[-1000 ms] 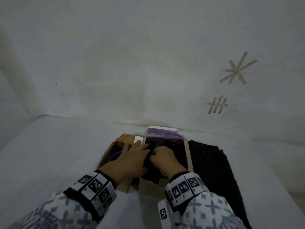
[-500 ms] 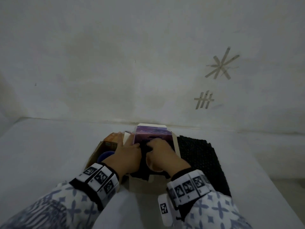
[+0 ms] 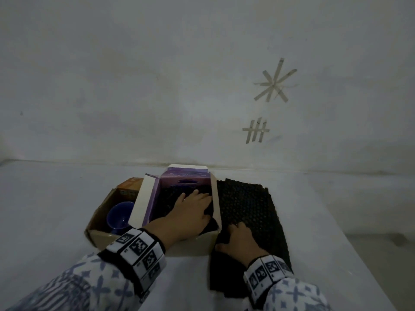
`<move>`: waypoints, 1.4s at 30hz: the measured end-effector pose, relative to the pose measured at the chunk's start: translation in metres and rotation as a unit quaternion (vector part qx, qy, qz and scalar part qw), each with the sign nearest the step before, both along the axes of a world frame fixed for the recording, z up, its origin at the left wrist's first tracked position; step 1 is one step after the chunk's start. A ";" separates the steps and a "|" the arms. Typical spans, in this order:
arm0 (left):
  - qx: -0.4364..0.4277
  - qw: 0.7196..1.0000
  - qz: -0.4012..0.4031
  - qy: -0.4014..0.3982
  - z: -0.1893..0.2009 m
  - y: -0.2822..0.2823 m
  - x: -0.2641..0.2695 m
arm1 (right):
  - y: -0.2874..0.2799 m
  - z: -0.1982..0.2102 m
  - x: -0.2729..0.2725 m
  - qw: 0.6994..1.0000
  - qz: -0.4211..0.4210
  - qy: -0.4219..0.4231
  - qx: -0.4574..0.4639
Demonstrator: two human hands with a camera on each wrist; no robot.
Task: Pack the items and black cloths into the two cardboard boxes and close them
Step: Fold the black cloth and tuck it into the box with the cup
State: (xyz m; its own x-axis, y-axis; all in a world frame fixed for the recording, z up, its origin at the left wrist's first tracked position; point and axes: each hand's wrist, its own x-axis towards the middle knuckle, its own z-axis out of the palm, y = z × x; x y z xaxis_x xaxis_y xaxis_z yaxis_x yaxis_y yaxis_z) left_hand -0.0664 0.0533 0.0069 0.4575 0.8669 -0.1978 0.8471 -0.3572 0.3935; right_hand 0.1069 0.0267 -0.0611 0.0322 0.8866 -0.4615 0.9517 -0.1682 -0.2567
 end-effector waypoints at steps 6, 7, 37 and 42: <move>-0.010 0.999 0.037 -0.021 -0.002 -0.007 -0.004 | 0.001 -0.011 0.006 0.996 0.023 0.007 0.086; -0.011 0.998 0.044 -0.036 -0.001 -0.007 -0.005 | 0.005 -0.008 0.010 0.994 0.000 0.034 0.103; -0.298 0.760 0.160 -0.555 0.064 -0.005 0.002 | 0.011 0.153 -0.017 0.872 -0.043 0.427 0.234; -0.162 0.822 0.211 -0.503 0.083 0.009 -0.031 | 0.016 0.173 -0.045 0.888 0.025 0.340 0.310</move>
State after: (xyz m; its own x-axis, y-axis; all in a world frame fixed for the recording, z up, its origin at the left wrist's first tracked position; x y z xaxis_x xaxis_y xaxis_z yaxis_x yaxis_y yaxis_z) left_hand -0.0977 0.0620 0.0899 0.2023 0.9670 -0.1547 0.0558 0.1463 0.9877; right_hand 0.0623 0.0431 0.1118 -0.1142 0.9694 0.2174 0.5434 0.2442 -0.8031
